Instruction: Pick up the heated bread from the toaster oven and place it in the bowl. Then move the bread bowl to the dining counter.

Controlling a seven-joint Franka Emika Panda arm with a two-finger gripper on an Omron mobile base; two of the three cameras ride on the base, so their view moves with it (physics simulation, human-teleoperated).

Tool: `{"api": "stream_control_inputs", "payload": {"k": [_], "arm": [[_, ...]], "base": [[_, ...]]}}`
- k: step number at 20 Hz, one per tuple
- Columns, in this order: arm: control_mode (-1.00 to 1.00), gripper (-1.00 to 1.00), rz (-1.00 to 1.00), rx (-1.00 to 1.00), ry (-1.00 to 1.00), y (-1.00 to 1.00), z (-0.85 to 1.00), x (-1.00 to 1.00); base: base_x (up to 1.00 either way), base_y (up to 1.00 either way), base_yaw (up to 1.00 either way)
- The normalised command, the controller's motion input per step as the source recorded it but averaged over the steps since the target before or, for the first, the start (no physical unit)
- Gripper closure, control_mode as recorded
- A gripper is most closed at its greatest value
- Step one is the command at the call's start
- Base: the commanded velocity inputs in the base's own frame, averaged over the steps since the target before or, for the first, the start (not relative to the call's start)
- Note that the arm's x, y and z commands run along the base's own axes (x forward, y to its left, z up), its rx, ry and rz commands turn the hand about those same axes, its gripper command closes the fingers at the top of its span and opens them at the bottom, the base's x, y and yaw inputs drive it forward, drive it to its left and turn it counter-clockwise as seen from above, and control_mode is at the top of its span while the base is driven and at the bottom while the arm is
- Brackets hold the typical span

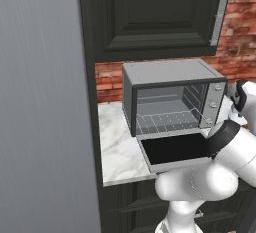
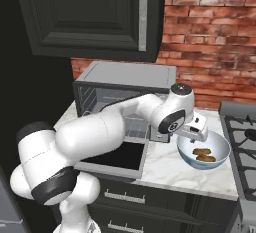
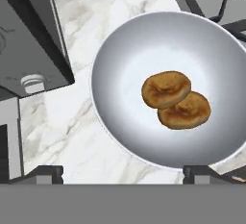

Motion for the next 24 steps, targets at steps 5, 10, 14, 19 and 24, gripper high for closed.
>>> {"api": "stream_control_inputs", "payload": {"k": [5,10,14,19,24], "arm": [[-1.00,-1.00,0.24,-0.06,0.08,0.15,-0.07,0.00],[-1.00,-1.00,0.11,-0.05,0.07,-0.02,-0.17,0.02],[-1.00,-1.00,0.12,-0.05,0.08,0.00,-0.20,0.21],[-1.00,-1.00,0.09,-0.04,0.06,-0.06,-0.29,0.27],[-1.00,-1.00,0.05,-0.03,0.03,-0.26,-0.25,0.25]], "base": [[0.00,0.00,0.00],[0.00,0.00,0.00],[0.00,0.00,0.00],[0.00,0.00,0.00],[0.00,0.00,0.00]]}}
